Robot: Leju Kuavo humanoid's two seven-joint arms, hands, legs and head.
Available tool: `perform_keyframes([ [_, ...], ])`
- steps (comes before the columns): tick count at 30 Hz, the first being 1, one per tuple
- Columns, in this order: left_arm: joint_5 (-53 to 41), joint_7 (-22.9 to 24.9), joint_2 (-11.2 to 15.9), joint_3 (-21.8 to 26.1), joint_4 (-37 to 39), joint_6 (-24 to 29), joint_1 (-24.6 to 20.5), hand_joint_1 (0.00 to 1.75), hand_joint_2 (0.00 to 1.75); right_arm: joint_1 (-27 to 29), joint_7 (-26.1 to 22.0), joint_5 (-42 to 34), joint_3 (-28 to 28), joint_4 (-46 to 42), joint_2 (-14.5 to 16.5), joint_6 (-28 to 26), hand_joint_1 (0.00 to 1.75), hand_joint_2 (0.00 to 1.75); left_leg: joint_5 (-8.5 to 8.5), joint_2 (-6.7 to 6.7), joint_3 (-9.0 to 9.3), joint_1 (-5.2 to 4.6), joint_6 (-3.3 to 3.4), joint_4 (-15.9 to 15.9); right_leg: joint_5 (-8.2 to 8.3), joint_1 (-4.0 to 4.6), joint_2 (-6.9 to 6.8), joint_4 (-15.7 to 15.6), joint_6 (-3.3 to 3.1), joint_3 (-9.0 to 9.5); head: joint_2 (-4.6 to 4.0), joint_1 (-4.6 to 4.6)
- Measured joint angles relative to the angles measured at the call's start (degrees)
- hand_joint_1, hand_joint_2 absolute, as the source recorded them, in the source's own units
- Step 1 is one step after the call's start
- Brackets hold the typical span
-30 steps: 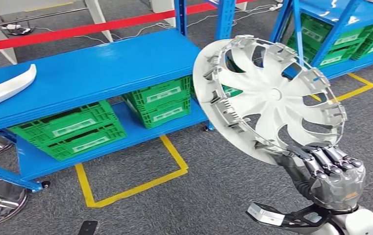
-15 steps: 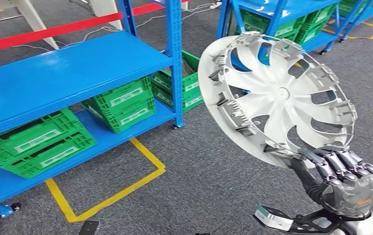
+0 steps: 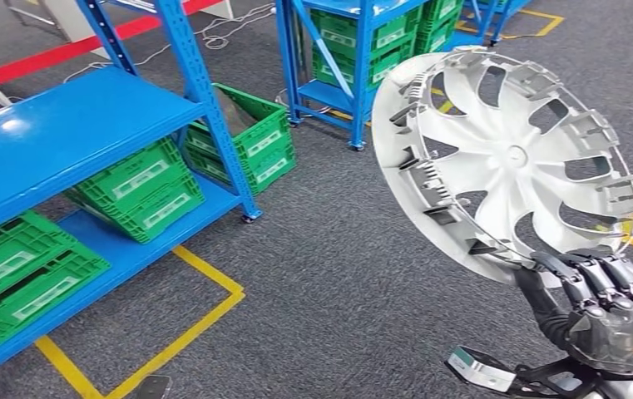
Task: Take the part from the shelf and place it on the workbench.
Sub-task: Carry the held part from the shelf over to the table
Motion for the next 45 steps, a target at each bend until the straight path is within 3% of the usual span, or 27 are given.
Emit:
perform_keyframes([
  [1, 0.01, 0.00, 0.03, 0.01, 0.00, 0.00, 0.12, 0.00, 1.75, 0.05, 0.00, 0.03, -0.12, -0.03, 0.08, 0.00, 1.75, 1.75, -0.13, -0.13, -0.80, -0.03, 0.17, 1.76, 0.06, 0.13, 0.84, 0.01, -0.09, -0.06, 0.00, 0.00],
  [2, 0.01, 0.00, 0.06, 0.01, 0.00, 0.00, 0.19, 0.00, 1.75, 0.09, 0.01, 0.05, -0.21, -0.05, 0.13, 0.00, 1.75, 1.75, 0.93, -0.26, -0.60, -0.06, 0.43, 1.23, 0.14, 0.25, 1.72, 0.02, -0.14, -0.08, 0.00, 0.00],
  [3, 0.02, 0.00, 0.09, 0.01, 0.00, 0.00, 0.21, 0.00, 1.75, 0.13, 0.02, 0.07, -0.29, -0.09, 0.18, 0.00, 1.75, 1.75, 2.96, -0.72, 0.64, -0.12, 0.82, -1.61, 0.21, 0.37, 2.60, 0.03, -0.15, -0.05, 0.00, -0.01],
  [5, 0.02, 0.00, 0.21, 0.00, 0.00, 0.00, 0.21, 0.00, 1.75, 0.13, 0.03, 0.07, -0.40, -0.24, 0.25, 0.00, 1.75, 1.75, 6.97, -3.43, 4.00, -0.19, 1.91, -9.45, 0.43, 0.51, 4.26, 0.08, 0.03, -0.12, 0.00, 0.04],
  [6, 0.01, 0.00, 0.27, -0.01, 0.00, 0.00, 0.21, 0.00, 1.75, 0.11, 0.03, 0.07, -0.44, -0.32, 0.26, 0.00, 1.75, 1.75, 7.96, -4.72, 5.27, -0.22, 2.32, -12.41, 0.57, 0.48, 5.03, 0.14, 0.24, -0.30, 0.00, 0.00],
  [7, 0.01, 0.00, 0.33, -0.01, 0.00, 0.00, 0.18, 0.00, 1.75, 0.10, 0.03, 0.07, -0.48, -0.39, 0.27, -0.01, 1.75, 1.75, 8.13, -5.53, 5.87, -0.26, 2.56, -13.91, 0.76, 0.38, 5.69, 0.18, 0.52, -0.60, 0.00, -0.07],
  [9, -0.01, -0.01, 0.34, -0.01, 0.00, 0.00, 0.10, 0.00, 1.75, 0.24, 0.03, 0.07, -0.64, -0.56, 0.28, -0.02, 1.75, 1.75, 8.00, -4.84, 6.12, -0.27, 2.59, -14.76, 1.24, 0.16, 6.96, 0.05, 1.31, -1.24, 0.00, -0.23],
  [10, -0.01, -0.02, 0.33, -0.01, 0.00, 0.00, 0.04, 0.00, 1.75, 0.42, 0.03, 0.05, -0.82, -0.70, 0.28, -0.03, 1.75, 1.75, 8.23, -4.06, 6.19, -0.17, 2.62, -15.14, 1.23, 0.15, 6.53, 0.17, 1.60, -1.64, 0.00, -0.23],
  [12, 0.02, -0.08, 0.31, -0.01, 0.00, -0.01, 0.03, 0.00, 1.75, 0.58, 0.03, 0.07, -1.26, -1.04, 0.28, -0.04, 1.75, 1.75, 8.79, -2.42, 6.34, 0.05, 2.85, -15.95, -0.52, 0.31, 3.37, 2.76, 2.12, -3.31, 0.00, 0.07],
  [14, 0.10, -0.09, 0.34, 0.00, 0.00, -0.14, 0.26, 0.00, 1.75, 0.59, -0.01, 0.36, -1.58, -1.32, 0.30, -0.04, 1.75, 1.75, 8.92, -0.63, 6.32, -0.06, 3.04, -16.10, -4.21, 0.26, 0.01, 9.61, 2.65, -6.56, 0.00, 0.34],
  [16, 0.16, -0.07, 0.38, 0.02, 0.00, -0.33, 0.54, 0.00, 1.75, 0.76, -0.06, 0.72, -2.03, -1.64, 0.32, -0.04, 1.75, 1.75, 8.87, 1.31, 6.26, -0.15, 3.01, -16.04, -6.15, 0.00, -0.76, 15.23, 3.21, -8.93, 0.00, 0.34],
  [17, 0.19, -0.07, 0.38, 0.03, 0.00, -0.39, 0.58, 0.00, 1.75, 0.86, -0.08, 0.79, -2.34, -1.84, 0.32, -0.04, 1.75, 1.75, 8.82, 2.21, 6.24, -0.15, 2.94, -16.01, -5.63, -0.13, -0.98, 15.15, 3.42, -8.63, 0.00, 0.35],
  [18, 0.21, -0.07, 0.39, 0.03, 0.00, -0.42, 0.58, 0.00, 1.75, 0.94, -0.08, 0.81, -2.65, -2.04, 0.32, -0.04, 1.75, 1.75, 8.73, 3.02, 6.28, -0.13, 2.80, -15.97, -4.23, -0.25, -1.38, 12.76, 3.55, -7.11, 0.00, 0.35],
  [21, 0.26, -0.05, 0.55, 0.03, -0.01, -0.37, 0.52, 0.00, 1.75, 0.94, -0.08, 0.80, -3.18, -2.72, 0.35, -0.04, 1.75, 1.75, 8.18, 4.87, 6.45, -0.41, 1.94, -15.59, -0.64, -0.23, -4.62, 1.97, 3.24, -0.46, 0.00, 0.29],
  [23, 0.25, 0.02, 0.70, 0.03, -0.01, -0.27, 0.48, 0.00, 1.75, 0.97, -0.07, 0.85, -3.47, -3.11, 0.48, -0.04, 1.75, 1.75, 7.94, 5.77, 6.62, -0.72, 1.34, -15.34, -0.62, 0.04, -5.15, 0.24, 2.28, 0.57, 0.00, 0.16],
  [25, 0.22, 0.10, 0.69, 0.04, 0.00, -0.21, 0.42, 0.00, 1.75, 1.11, -0.05, 0.91, -3.85, -3.46, 0.63, -0.04, 1.75, 1.75, 7.68, 6.41, 6.82, -0.57, 0.83, -15.20, -0.42, 0.03, -3.86, 0.29, 1.42, 0.23, 0.00, 0.10],
  [27, 0.19, 0.10, 0.64, 0.04, 0.00, -0.25, 0.39, 0.00, 1.75, 1.18, -0.05, 0.92, -4.15, -3.82, 0.81, -0.04, 1.75, 1.75, 5.78, 4.39, 6.12, -0.26, 0.36, -13.10, -0.18, -0.08, -2.59, 0.22, 0.70, 0.07, 0.00, 0.00],
  [29, 0.17, 0.07, 0.63, 0.04, 0.00, -0.29, 0.53, 0.00, 1.75, 1.12, -0.05, 0.90, -4.28, -4.03, 1.04, -0.04, 1.75, 1.75, 1.97, 1.14, 3.42, -0.09, 0.20, -6.52, -0.02, -0.05, -1.21, 0.18, 0.19, -0.04, 0.00, -0.13],
  [31, 0.17, 0.07, 0.63, 0.05, 0.00, -0.33, 0.73, 0.00, 1.75, 1.13, -0.05, 0.92, -4.34, -4.03, 1.19, -0.04, 1.75, 1.75, -0.57, 0.01, 0.26, -0.11, 0.39, 0.44, 0.06, 0.22, 0.46, 0.20, -0.09, -0.13, 0.00, -0.13],
  [32, 0.17, 0.07, 0.63, 0.05, 0.00, -0.36, 0.79, 0.00, 1.75, 1.17, -0.05, 0.94, -4.37, -4.03, 1.21, -0.04, 1.75, 1.75, -0.28, -0.11, -0.36, -0.15, 0.60, 1.54, 0.10, 0.37, 1.36, 0.21, -0.17, -0.14, 0.00, -0.12],
  [34, 0.17, 0.07, 0.66, 0.05, 0.00, -0.42, 0.79, 0.00, 1.75, 1.21, -0.05, 1.04, -4.45, -4.04, 1.22, -0.04, 1.75, 1.75, 3.53, -0.93, 1.34, -0.34, 1.37, -2.95, 0.18, 0.59, 3.17, 0.25, -0.21, -0.08, 0.00, -0.10],
  [36, 0.17, 0.08, 0.83, 0.05, 0.00, -0.42, 0.78, 0.00, 1.75, 1.13, -0.05, 1.12, -4.55, -4.05, 1.23, -0.04, 1.75, 1.75, 7.34, -3.92, 4.35, -0.50, 2.38, -10.27, 0.33, 0.59, 4.79, 0.34, -0.03, -0.17, 0.00, -0.06],
  [38, 0.16, 0.10, 0.98, 0.05, 0.00, -0.40, 0.73, 0.00, 1.75, 1.08, -0.05, 1.26, -4.62, -4.09, 1.24, -0.04, 1.75, 1.75, 8.09, -5.76, 5.69, -0.62, 2.91, -13.76, 0.66, 0.36, 6.14, 0.43, 0.50, -0.73, 0.00, -0.21],
  [40, 0.13, 0.13, 0.95, 0.06, 0.00, -0.40, 0.61, 0.00, 1.75, 1.23, -0.05, 1.46, -4.82, -4.23, 1.24, -0.04, 1.75, 1.75, 8.11, -4.65, 5.90, -0.58, 3.01, -14.73, 1.08, 0.14, 7.34, 0.29, 1.25, -1.38, 0.00, -0.38],
  [42, 0.09, 0.13, 0.85, 0.07, 0.00, -0.39, 0.52, 0.00, 1.75, 1.38, -0.05, 1.58, -5.18, -4.41, 1.24, -0.04, 1.75, 1.75, 8.68, -3.05, 6.24, -0.36, 3.23, -15.80, 0.20, 0.33, 5.28, 1.53, 1.76, -2.48, 0.00, -0.19],
  [44, 0.07, 0.14, 0.77, 0.08, 0.00, -0.40, 0.56, 0.00, 1.75, 1.23, -0.07, 1.63, -5.41, -4.51, 1.24, -0.04, 1.75, 1.75, 9.00, -1.22, 6.47, -0.39, 3.48, -16.43, -2.96, 0.48, 1.25, 7.02, 2.18, -5.25, 0.00, 0.05],
  [45, 0.04, 0.15, 0.77, 0.08, 0.00, -0.40, 0.64, 0.00, 1.75, 1.13, -0.09, 1.67, -5.45, -4.53, 1.24, -0.04, 1.75, 1.75, 9.00, -0.26, 6.43, -0.46, 3.57, -16.43, -4.81, 0.38, 0.08, 10.91, 2.49, -7.08, 0.00, 0.14],
])
